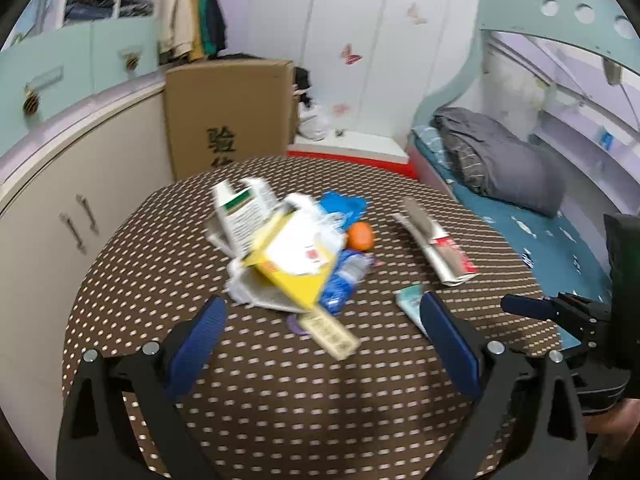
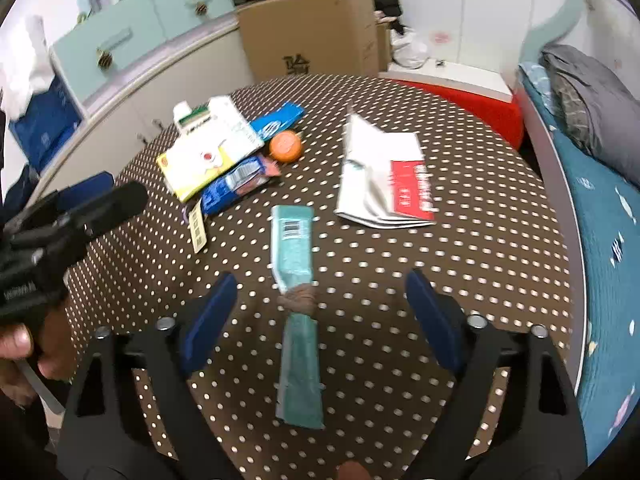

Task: Collect trash
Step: 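Grasp the teal toothpaste tube with the right tool while the left tool grasps the yellow box, then carry the yellow box to the wastebasket and release it with the left tool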

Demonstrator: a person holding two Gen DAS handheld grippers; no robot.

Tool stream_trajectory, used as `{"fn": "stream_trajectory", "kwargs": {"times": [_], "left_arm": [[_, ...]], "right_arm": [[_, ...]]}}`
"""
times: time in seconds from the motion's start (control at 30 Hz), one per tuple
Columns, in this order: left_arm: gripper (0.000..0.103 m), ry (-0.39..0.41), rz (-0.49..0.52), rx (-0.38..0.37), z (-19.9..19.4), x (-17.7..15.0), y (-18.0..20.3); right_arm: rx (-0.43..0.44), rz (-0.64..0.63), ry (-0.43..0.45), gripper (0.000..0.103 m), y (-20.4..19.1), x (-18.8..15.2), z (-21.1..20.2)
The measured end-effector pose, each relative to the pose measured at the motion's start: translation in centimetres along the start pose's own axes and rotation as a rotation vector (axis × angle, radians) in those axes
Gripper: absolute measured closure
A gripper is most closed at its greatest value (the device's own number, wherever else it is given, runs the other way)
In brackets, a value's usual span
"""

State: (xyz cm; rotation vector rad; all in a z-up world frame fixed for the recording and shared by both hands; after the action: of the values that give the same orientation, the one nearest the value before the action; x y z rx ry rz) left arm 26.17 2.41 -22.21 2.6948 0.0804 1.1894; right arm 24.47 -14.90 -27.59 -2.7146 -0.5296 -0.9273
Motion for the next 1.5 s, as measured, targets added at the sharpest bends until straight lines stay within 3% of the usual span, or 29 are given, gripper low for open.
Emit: {"fn": "stream_trajectory", "kwargs": {"times": [0.17, 0.23, 0.3, 0.4, 0.6, 0.63, 0.7, 0.73, 0.97, 1.5], "left_arm": [[0.008, 0.011, -0.042, 0.022, 0.6, 0.8, -2.7], [0.008, 0.016, -0.043, 0.03, 1.2, 1.4, -3.2], [0.008, 0.011, -0.033, 0.032, 2.1, 1.8, -3.3], [0.008, -0.011, -0.005, 0.036, 3.9, 2.2, -3.1], [0.008, -0.1, 0.036, -0.029, 7.5, 2.5, -2.5], [0.011, -0.112, 0.045, -0.045, 7.9, 2.6, -2.3], [0.036, -0.159, 0.078, -0.085, 8.6, 2.3, -1.4], [0.04, -0.167, 0.091, -0.084, 8.8, 2.1, -1.3], [0.056, -0.161, 0.058, -0.128, 7.8, 2.0, -1.5], [0.067, -0.097, 0.005, -0.132, 3.8, 1.0, -2.4]], "right_arm": [[-0.007, -0.04, -0.055, 0.053, -1.1, -0.4, 2.2], [-0.026, -0.07, -0.059, 0.073, -1.5, -0.5, 2.6], [-0.024, -0.077, -0.06, 0.079, -1.8, -0.6, 2.7], [-0.013, -0.071, -0.059, 0.08, -1.8, -0.6, 2.8], [-0.004, -0.054, -0.05, 0.08, -1.2, -1.0, 2.2], [-0.006, -0.05, -0.052, 0.08, -1.1, -1.0, 2.2], [-0.007, -0.046, -0.052, 0.08, -0.8, -1.0, 2.1], [-0.002, -0.044, -0.051, 0.08, -0.7, -0.9, 1.9], [0.013, -0.04, -0.043, 0.08, -0.6, -0.9, 1.7], [0.045, -0.004, 0.011, 0.08, 0.7, -0.8, -0.6]]}}
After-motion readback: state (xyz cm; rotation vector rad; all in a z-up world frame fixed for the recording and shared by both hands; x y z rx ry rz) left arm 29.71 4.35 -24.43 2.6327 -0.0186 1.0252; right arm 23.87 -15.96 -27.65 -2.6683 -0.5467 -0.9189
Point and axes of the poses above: each gripper's, at about its wrist camera, not at the fingertips, and z roughly the way its jaws point, y to its right, x to its top, the point moved 7 cm from there along z, roughly the way its jaws point, and after that the axes turned 6 degrees about -z, right-handed, at the moved point
